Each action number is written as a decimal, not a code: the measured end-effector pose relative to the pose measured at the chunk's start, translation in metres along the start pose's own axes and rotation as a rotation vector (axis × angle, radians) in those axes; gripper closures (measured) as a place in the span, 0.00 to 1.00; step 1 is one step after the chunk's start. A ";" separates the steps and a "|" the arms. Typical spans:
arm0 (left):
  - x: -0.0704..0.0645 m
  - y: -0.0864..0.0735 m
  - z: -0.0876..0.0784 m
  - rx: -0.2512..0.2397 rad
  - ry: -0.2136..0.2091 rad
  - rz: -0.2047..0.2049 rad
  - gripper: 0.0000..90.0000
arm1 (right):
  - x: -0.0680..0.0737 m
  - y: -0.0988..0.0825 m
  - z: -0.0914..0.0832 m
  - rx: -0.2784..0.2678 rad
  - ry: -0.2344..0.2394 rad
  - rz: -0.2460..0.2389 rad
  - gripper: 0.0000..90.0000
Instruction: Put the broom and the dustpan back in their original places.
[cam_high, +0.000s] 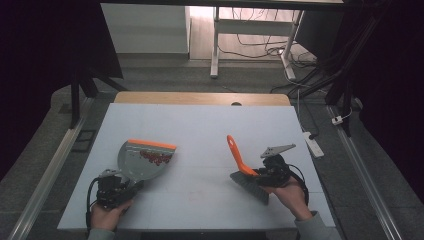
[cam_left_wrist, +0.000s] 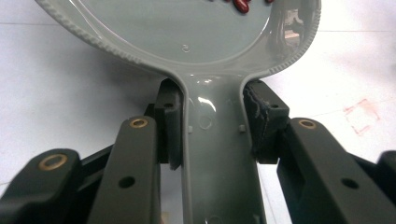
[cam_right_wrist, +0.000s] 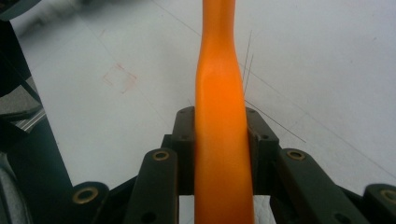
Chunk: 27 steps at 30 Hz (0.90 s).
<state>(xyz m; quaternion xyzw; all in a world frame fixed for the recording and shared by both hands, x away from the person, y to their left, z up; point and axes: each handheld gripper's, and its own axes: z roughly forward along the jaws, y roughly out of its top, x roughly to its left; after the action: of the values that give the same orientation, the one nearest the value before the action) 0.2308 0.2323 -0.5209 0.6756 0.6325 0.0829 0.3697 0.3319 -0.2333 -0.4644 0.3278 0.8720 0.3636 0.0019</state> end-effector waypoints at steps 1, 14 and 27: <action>0.001 0.000 0.000 0.002 0.000 -0.002 0.68 | -0.001 -0.001 0.001 0.003 0.001 0.004 0.78; 0.007 -0.002 0.004 0.013 0.008 -0.036 0.68 | -0.028 -0.009 0.007 0.020 -0.025 0.087 0.78; 0.009 -0.003 0.005 0.023 0.006 -0.046 0.68 | -0.045 -0.017 0.009 0.019 -0.062 0.130 0.73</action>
<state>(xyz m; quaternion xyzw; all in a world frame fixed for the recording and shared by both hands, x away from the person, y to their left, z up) 0.2329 0.2388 -0.5291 0.6648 0.6499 0.0693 0.3617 0.3600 -0.2625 -0.4925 0.3947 0.8518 0.3444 0.0020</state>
